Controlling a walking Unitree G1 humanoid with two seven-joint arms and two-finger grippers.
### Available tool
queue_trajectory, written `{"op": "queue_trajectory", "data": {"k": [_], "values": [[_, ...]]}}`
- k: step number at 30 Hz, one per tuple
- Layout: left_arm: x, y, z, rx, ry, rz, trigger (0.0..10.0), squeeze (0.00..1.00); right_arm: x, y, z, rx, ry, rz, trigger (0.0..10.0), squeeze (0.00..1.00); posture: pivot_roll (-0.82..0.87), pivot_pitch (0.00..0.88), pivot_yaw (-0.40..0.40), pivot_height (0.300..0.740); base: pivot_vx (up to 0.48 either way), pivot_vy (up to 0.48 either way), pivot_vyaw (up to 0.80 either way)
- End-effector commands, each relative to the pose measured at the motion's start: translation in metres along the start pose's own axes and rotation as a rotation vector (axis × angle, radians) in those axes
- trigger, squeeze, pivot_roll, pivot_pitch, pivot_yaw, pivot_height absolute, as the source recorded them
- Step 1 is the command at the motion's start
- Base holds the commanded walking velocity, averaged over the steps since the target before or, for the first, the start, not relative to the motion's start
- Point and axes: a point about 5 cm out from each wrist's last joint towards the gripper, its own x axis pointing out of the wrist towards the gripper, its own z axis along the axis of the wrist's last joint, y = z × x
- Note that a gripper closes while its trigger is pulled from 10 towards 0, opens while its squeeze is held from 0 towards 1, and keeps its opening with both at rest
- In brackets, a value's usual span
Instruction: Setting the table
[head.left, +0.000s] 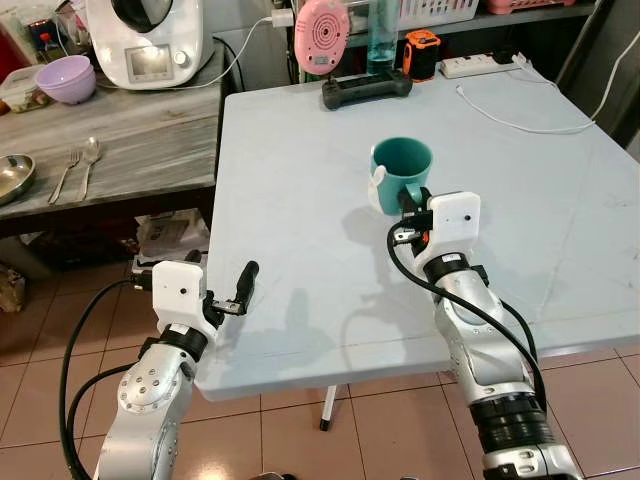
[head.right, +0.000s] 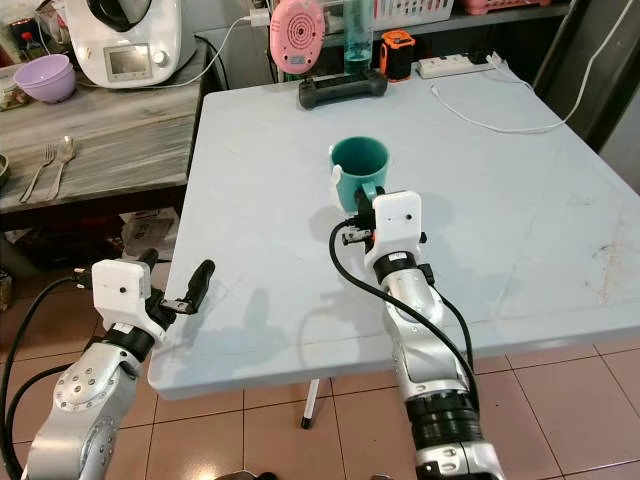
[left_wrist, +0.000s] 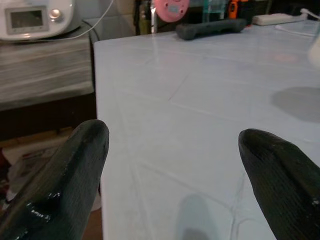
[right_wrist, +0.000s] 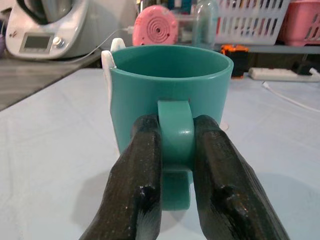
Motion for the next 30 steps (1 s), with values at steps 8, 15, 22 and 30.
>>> {"op": "queue_trajectory", "data": {"k": [8,15,22,30], "values": [[0.0013,0.0051,-0.0029,0.018,0.014,0.023,10.0,0.0,-0.0033,0.0031,0.0083,0.009,-0.01,0.023,10.0,0.0,-0.05,0.055,0.079,0.74,0.0,0.284,0.0],[0.0013,0.0043,-0.0018,0.023,0.004,0.023,10.0,0.0,-0.0056,0.0051,0.0085,0.011,0.0,0.031,10.0,0.0,-0.05,0.055,0.08,0.74,0.0,0.468,0.0],[0.0007,0.0039,-0.0023,0.027,0.005,0.017,10.0,0.0,-0.0058,0.0059,0.0088,0.011,0.005,0.031,10.0,0.0,-0.04,0.052,0.084,0.74,0.0,0.48,0.0],[0.0022,0.0057,-0.0021,0.033,0.004,0.016,10.0,0.0,-0.005,0.0062,0.0089,0.011,0.002,0.026,10.0,0.0,-0.04,0.049,0.088,0.74,0.0,0.48,0.0]]}}
